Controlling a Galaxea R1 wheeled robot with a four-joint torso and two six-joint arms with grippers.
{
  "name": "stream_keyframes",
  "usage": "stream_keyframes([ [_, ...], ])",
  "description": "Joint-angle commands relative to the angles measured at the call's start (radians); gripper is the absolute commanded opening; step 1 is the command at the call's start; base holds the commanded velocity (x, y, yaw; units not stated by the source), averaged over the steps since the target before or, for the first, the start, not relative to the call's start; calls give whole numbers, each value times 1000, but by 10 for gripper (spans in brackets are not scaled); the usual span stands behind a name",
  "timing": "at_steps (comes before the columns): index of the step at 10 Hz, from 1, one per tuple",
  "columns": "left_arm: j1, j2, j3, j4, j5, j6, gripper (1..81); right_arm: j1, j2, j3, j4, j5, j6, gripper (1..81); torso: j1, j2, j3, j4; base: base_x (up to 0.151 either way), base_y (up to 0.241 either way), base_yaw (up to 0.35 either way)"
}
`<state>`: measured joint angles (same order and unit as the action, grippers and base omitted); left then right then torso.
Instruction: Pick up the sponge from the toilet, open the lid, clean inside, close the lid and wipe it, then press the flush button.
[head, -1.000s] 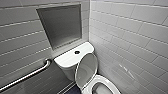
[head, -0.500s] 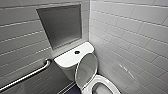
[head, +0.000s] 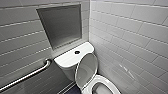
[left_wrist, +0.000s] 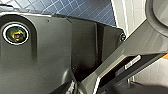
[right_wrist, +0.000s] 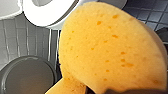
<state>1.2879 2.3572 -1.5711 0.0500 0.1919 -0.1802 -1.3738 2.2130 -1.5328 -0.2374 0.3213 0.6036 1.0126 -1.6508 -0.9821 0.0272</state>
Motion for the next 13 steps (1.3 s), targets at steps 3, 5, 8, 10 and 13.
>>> stream_keyframes([
  [3, -9, -13, 26, 99, -6, 11, 811, 132, -135, 62, -20, -48, 8, 10, 0, 0, 0, 0, 0, 0, 0],
  [5, 9, 16, 16, 117, 0, 13, 811, 254, -114, 62, -20, -79, 8, 10, 0, 0, 0, 0, 0, 0, 0],
  [8, 32, 48, -23, 134, -5, 13, 811, 449, -40, 20, 4, -201, 10, 10, 0, 0, 0, 0, 0, 0, 0],
  [10, 32, 71, -33, 142, -5, 13, 811, 541, -20, 27, 3, -283, 10, 10, 0, 0, 0, 0, 0, 0, 0],
  [13, 32, 100, -64, 143, -3, 13, 811, 641, 35, -47, 26, -327, 21, 10, 0, 0, 0, 0, 0, 0, 0],
])
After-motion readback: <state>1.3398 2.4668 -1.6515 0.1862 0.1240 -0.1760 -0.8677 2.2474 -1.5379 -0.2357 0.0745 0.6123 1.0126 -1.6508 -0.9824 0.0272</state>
